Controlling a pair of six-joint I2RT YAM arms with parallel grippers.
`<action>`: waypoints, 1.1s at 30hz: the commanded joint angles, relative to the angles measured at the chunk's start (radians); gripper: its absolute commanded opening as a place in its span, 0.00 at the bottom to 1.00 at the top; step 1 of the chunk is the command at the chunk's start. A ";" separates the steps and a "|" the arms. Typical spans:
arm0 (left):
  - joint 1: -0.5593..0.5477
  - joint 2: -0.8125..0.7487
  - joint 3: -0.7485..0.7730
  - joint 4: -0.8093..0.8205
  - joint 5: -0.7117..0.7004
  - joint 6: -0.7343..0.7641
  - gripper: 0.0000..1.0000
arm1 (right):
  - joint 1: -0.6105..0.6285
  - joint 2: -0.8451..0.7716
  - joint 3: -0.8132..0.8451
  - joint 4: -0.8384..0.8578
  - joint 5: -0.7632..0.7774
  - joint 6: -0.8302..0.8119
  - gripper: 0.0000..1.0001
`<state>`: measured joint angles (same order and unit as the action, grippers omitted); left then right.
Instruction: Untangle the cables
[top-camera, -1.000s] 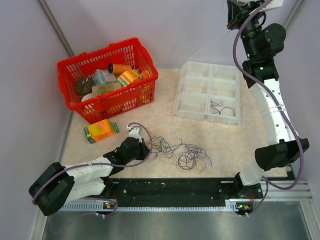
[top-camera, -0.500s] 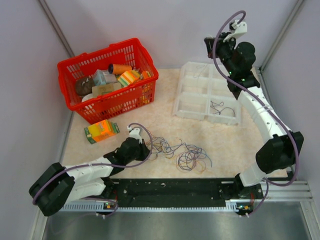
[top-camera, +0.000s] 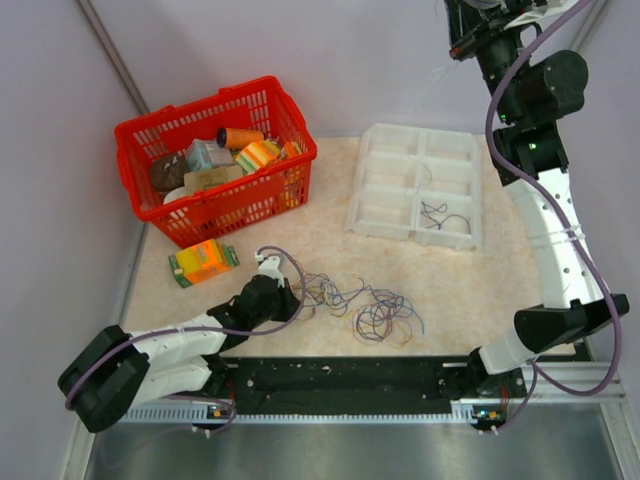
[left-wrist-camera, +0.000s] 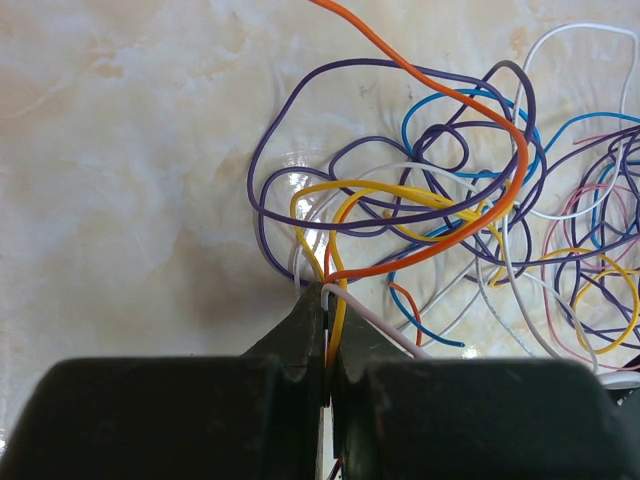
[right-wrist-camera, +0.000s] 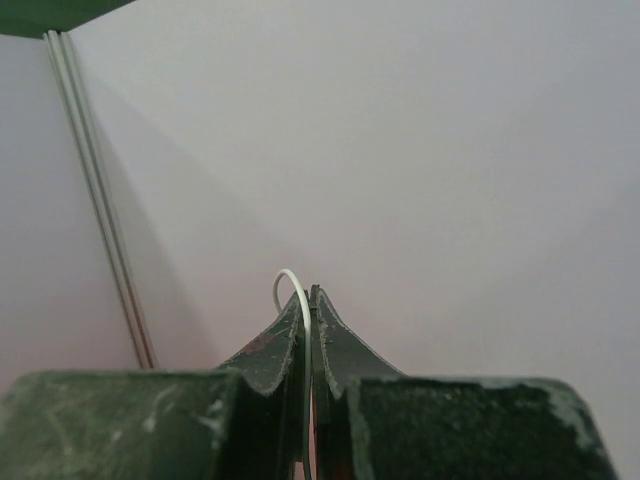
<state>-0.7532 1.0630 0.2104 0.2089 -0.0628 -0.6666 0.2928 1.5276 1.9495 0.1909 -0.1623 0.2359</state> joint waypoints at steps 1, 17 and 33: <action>0.002 -0.011 -0.008 0.023 0.011 0.015 0.00 | 0.008 0.016 0.039 0.022 -0.029 0.005 0.00; 0.002 -0.021 -0.014 0.027 0.011 0.016 0.00 | 0.022 0.028 -0.230 0.114 -0.049 0.078 0.00; 0.002 -0.038 -0.020 0.026 0.012 0.016 0.00 | 0.058 -0.072 -0.569 0.147 -0.008 0.111 0.00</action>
<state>-0.7532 1.0534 0.2016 0.2089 -0.0559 -0.6590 0.3428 1.5223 1.4418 0.2867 -0.1894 0.3260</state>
